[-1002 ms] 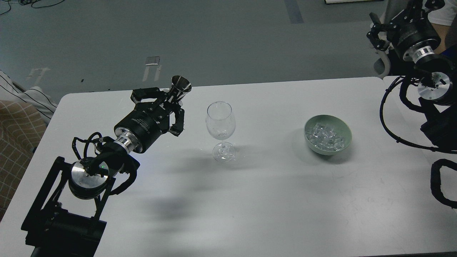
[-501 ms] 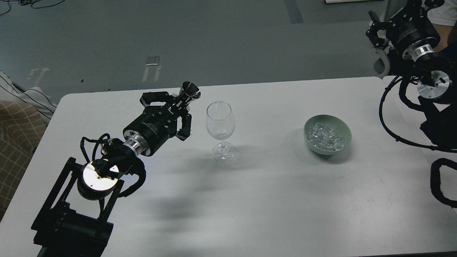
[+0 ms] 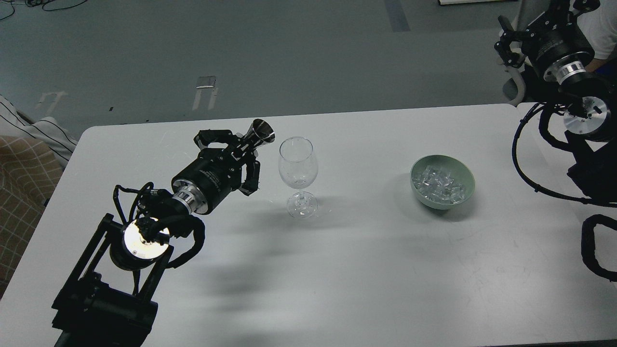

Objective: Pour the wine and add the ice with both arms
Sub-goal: 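Tilt the jigger over the wine glass with the left gripper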

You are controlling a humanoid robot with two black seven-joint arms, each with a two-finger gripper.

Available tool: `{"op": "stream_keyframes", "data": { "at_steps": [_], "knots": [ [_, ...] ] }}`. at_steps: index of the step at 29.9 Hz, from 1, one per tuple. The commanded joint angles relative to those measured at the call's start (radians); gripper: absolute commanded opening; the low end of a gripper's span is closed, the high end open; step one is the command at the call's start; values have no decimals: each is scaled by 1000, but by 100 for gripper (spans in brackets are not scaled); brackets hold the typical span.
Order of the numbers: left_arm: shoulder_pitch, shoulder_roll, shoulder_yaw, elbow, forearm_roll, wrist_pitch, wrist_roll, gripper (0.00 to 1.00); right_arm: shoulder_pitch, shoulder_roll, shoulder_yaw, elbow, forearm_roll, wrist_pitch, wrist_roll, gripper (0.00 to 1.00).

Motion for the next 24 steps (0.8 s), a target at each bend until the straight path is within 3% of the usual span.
{"op": "stream_keyframes", "data": {
  "at_steps": [1,24],
  "knots": [
    [-16,3,24,18,28,0,0,2,0,0,0,0,0,0,0,100],
    [-33,15,59,19,119,0,0,2,2,-8,1,1,1,0,0,100]
  ]
}}
